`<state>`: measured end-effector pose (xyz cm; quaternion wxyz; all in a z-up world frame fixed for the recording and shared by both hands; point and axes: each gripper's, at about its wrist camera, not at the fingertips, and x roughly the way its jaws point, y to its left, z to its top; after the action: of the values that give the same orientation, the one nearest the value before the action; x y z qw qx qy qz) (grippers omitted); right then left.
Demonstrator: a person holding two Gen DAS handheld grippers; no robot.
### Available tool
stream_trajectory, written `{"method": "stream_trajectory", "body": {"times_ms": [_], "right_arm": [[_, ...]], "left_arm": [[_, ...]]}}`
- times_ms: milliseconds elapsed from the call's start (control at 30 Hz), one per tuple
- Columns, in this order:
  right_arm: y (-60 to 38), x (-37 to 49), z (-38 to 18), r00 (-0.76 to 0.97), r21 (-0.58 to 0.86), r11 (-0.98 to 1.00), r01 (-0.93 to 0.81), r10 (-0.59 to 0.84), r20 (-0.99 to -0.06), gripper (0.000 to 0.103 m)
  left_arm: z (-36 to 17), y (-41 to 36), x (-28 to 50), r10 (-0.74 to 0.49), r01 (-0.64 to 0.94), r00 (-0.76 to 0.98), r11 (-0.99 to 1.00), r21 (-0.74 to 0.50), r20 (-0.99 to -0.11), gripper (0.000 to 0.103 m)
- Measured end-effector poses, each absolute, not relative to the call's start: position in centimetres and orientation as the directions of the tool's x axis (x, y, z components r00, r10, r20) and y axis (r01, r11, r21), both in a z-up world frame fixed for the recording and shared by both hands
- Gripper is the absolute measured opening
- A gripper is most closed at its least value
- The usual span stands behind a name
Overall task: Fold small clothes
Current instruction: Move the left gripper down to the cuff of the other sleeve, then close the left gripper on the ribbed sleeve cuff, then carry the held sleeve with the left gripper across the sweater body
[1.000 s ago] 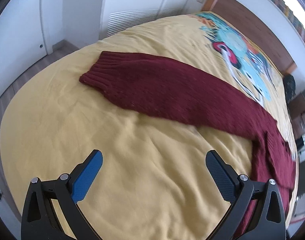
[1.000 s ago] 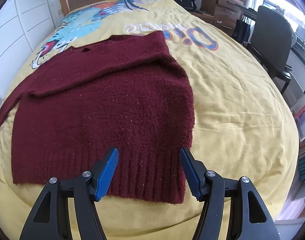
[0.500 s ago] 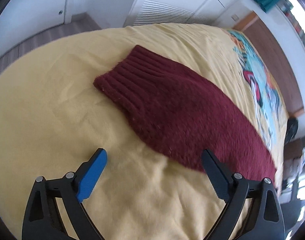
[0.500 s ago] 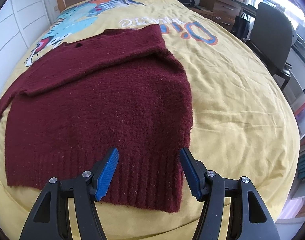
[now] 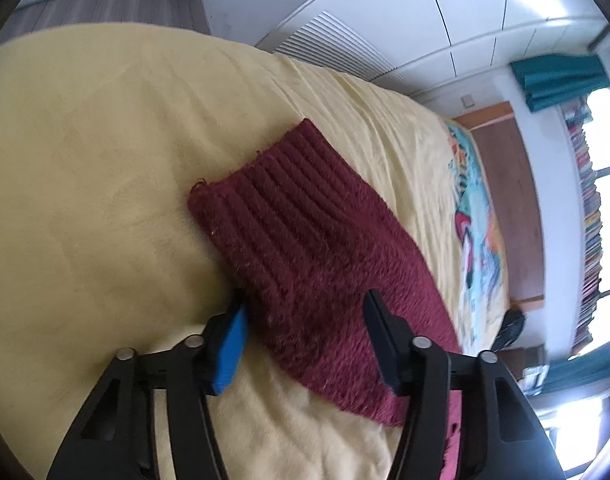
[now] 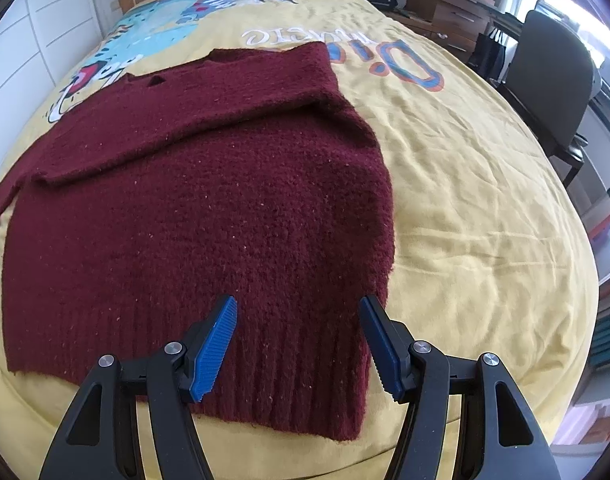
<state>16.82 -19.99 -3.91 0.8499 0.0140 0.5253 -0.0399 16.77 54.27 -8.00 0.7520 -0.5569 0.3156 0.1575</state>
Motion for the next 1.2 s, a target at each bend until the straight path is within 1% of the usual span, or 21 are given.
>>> {"method": "stream_trajectory", "body": {"times_ms": [200,267,333,367,433,500,633,733,1200], "right_arm": [[-19.7,17.3,-3.8,0.444,-0.020,0.997,0.071,-0.049,-0.894,0.066],[-19.6,17.4,-3.7,0.446,-0.017,0.998,0.068,-0.046,-0.894,0.066],[-19.6,17.5,-3.7,0.447,-0.015,0.998,0.065,-0.043,-0.894,0.066],[-19.6,17.5,-3.7,0.447,-0.014,0.998,0.065,-0.041,-0.894,0.066],[-19.7,17.5,-3.7,0.447,-0.014,0.998,0.063,-0.041,-0.894,0.066],[-19.7,17.5,-3.7,0.447,-0.010,0.998,0.064,-0.038,-0.894,0.066],[-20.1,17.4,-3.8,0.450,0.004,0.998,0.066,-0.026,-0.892,0.066],[-20.4,17.2,-3.8,0.455,0.014,0.997,0.069,-0.019,-0.890,0.066],[-23.9,15.7,-3.6,0.481,0.060,0.991,0.117,-0.004,-0.877,0.066]], "left_arm": [[-7.9,55.0,16.7,-0.132,-0.563,0.774,0.305,-0.768,-0.620,0.046],[-8.0,55.1,16.8,-0.133,-0.566,0.771,0.306,-0.765,-0.623,0.041],[-8.1,55.4,16.8,-0.135,-0.576,0.761,0.307,-0.757,-0.634,0.030],[-8.0,55.2,17.0,-0.134,-0.583,0.756,0.307,-0.752,-0.641,0.027],[-7.9,55.3,17.0,-0.130,-0.596,0.747,0.304,-0.743,-0.652,0.016],[-7.7,55.3,17.0,-0.127,-0.598,0.747,0.302,-0.743,-0.653,0.010],[-6.6,54.8,17.3,-0.111,-0.610,0.729,0.341,-0.715,-0.675,0.008],[-5.4,54.0,18.1,-0.102,-0.606,0.731,0.356,-0.711,-0.674,0.007],[0.5,48.1,23.2,-0.122,-0.528,0.772,0.423,-0.736,-0.624,0.007]]}}
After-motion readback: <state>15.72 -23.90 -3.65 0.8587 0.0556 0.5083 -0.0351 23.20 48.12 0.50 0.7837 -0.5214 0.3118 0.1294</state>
